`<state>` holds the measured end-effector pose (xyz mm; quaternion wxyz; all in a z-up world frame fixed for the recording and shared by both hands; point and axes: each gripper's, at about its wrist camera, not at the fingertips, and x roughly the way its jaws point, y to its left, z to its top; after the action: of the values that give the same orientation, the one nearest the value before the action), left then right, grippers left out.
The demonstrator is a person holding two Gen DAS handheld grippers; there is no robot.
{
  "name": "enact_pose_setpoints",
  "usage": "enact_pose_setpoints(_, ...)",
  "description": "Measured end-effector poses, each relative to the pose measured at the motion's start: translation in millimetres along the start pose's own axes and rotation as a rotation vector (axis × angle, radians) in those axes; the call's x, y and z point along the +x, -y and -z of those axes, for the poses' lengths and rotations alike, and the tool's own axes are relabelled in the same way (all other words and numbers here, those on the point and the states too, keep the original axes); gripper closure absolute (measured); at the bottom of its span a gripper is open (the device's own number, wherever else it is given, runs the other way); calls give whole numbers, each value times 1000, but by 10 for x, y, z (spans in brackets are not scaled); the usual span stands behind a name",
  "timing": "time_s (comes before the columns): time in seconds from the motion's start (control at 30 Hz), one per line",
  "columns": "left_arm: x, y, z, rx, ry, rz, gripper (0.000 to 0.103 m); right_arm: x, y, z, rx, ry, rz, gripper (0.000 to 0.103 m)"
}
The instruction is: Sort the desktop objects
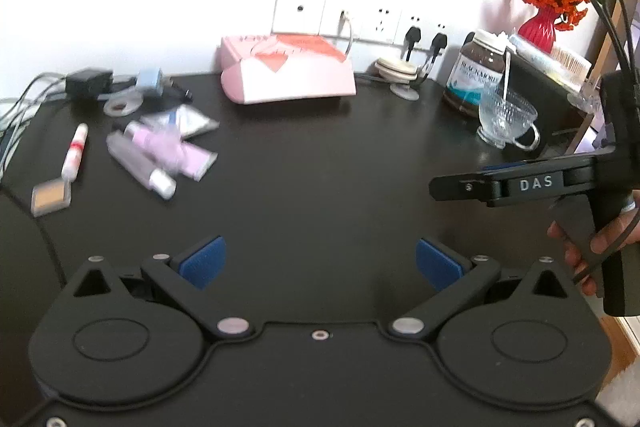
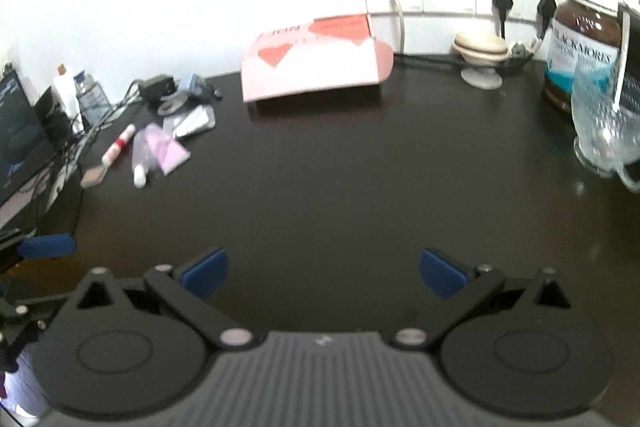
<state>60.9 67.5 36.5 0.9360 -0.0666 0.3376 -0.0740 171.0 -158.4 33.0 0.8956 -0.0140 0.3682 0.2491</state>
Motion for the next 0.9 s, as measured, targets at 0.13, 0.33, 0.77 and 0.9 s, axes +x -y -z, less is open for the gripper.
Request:
enact_pose_setpoints(0.13, 92, 28, -182, 10, 23, -4, 0, 54, 46, -196, -3, 26, -3, 1)
enact_pose_setpoints(0.33, 259, -17, -422, 20, 43, -24, 0, 182, 145, -530, 23, 70, -10, 1)
enact_pose_setpoints(0.77, 769, -363, -776, -60, -6, -75, 0, 619, 196, -992, -43, 87, -21, 1)
enact_pose_setpoints(0.9, 922, -436, -940, -42, -2, -102, 0, 805, 227, -1099, -43, 75, -26, 1)
